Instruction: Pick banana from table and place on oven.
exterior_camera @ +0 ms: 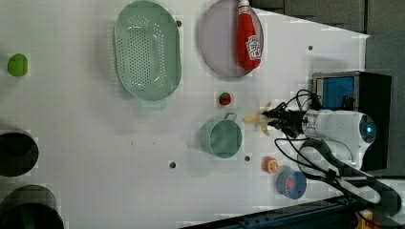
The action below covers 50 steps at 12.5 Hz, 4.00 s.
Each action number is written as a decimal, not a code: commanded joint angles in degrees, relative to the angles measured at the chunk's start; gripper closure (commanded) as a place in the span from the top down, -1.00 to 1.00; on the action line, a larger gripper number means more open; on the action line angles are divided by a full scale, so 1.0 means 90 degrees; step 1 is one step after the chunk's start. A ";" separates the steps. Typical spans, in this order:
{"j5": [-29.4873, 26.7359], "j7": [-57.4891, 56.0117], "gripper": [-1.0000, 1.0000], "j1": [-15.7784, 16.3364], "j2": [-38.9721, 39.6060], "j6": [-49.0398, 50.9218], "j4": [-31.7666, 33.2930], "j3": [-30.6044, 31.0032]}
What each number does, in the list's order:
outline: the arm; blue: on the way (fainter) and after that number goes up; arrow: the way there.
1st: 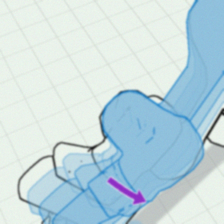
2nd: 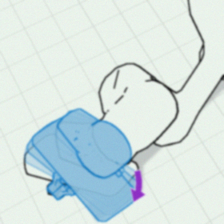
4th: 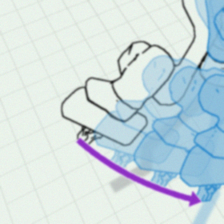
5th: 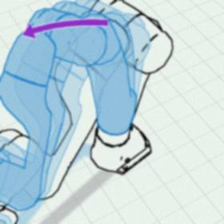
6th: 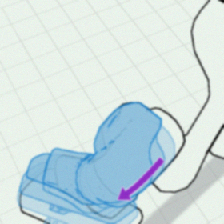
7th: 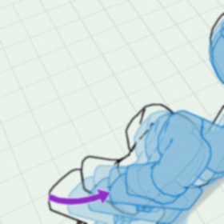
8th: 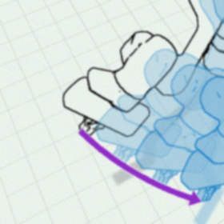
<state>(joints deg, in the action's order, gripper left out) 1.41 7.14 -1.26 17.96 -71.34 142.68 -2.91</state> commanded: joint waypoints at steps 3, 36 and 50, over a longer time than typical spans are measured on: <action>0.0016 0.0231 -0.48 0.0081 -0.2518 0.2787 -0.0740 0.0024; -0.0807 -0.5291 1.00 -0.0496 -0.0385 0.4665 -0.4205 -0.3715; -0.0417 0.0274 1.00 0.0404 -0.3072 0.6942 -0.3734 -0.0770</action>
<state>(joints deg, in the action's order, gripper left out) -2.08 -4.92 3.23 -11.37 -8.39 107.77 -10.68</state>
